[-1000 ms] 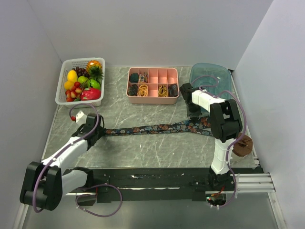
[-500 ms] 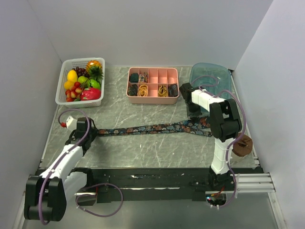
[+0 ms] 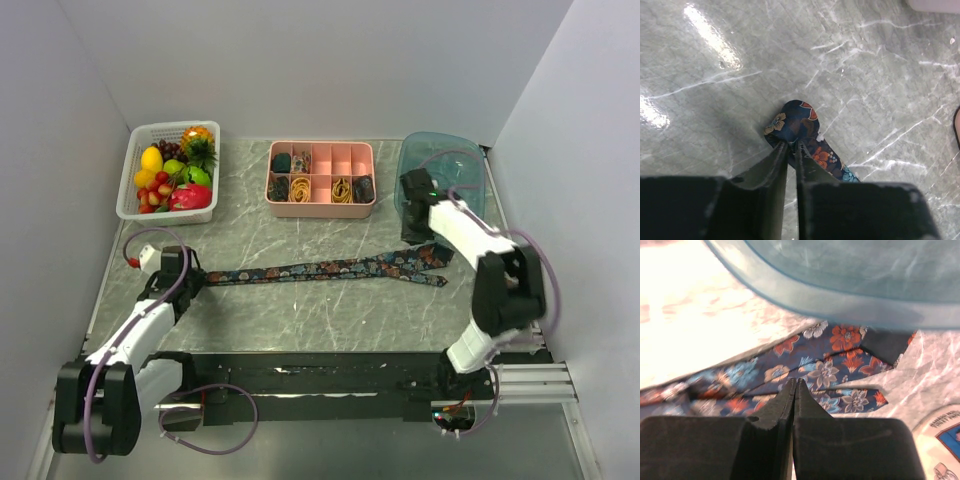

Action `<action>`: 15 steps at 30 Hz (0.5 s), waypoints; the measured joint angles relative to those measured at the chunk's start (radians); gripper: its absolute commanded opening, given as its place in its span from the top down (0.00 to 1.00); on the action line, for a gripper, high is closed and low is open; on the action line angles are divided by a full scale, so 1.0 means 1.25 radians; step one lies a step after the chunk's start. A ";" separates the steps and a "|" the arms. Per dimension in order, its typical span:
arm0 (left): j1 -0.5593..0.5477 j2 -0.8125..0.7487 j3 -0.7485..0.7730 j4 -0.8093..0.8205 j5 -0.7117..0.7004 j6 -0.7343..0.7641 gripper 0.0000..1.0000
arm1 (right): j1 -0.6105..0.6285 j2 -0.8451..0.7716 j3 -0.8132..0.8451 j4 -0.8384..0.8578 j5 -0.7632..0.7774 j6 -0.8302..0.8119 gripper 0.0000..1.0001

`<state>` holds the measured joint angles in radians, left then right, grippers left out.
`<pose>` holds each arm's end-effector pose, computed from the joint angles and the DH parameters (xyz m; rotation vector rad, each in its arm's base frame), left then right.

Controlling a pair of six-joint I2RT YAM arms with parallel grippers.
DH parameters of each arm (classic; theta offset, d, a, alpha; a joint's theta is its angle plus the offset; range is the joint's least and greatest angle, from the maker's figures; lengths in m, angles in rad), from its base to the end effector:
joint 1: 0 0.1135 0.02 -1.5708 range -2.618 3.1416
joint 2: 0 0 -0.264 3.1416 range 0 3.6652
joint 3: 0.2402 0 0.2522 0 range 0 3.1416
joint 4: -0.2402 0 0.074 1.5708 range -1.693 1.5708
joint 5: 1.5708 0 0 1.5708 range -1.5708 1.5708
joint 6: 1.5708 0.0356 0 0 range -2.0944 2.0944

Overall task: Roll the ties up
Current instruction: Flatten out the tie at the center of the board.

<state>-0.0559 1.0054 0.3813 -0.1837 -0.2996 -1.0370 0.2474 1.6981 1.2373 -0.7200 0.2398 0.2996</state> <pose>0.1873 0.0000 0.1639 -1.2254 1.9941 -0.1858 0.3326 0.0753 0.2198 0.1346 2.6956 -0.1691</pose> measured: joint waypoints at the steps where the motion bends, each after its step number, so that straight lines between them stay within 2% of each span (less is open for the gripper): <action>1: 0.003 0.000 0.000 -0.001 0.000 0.000 0.77 | -0.013 -0.042 -0.027 0.020 -0.023 0.004 1.00; 6: 0.023 -0.001 0.000 -0.001 0.010 0.001 0.62 | -0.105 -0.188 -0.134 0.074 -0.107 0.029 0.98; 7: 0.027 -0.001 0.000 -0.001 0.012 0.002 0.59 | -0.121 -0.199 -0.144 0.073 -0.113 0.032 0.98; 8: 0.032 -0.001 0.000 0.000 0.014 0.002 0.50 | -0.132 -0.202 -0.150 0.072 -0.120 0.034 0.98; 10: 0.038 -0.002 0.000 0.001 0.021 0.005 0.39 | -0.136 -0.199 -0.157 0.072 -0.129 0.035 0.96; 11: 0.039 -0.002 0.000 0.002 0.027 0.009 0.29 | -0.136 -0.196 -0.161 0.071 -0.137 0.035 0.96; 15: 0.041 -0.013 -0.002 0.013 0.069 0.024 0.19 | -0.135 -0.195 -0.179 0.067 -0.161 0.035 0.94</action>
<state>-0.0051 0.9897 0.3782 -0.1669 -0.2131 -1.0069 0.0788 1.4548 1.0130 -0.6361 0.0391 0.3439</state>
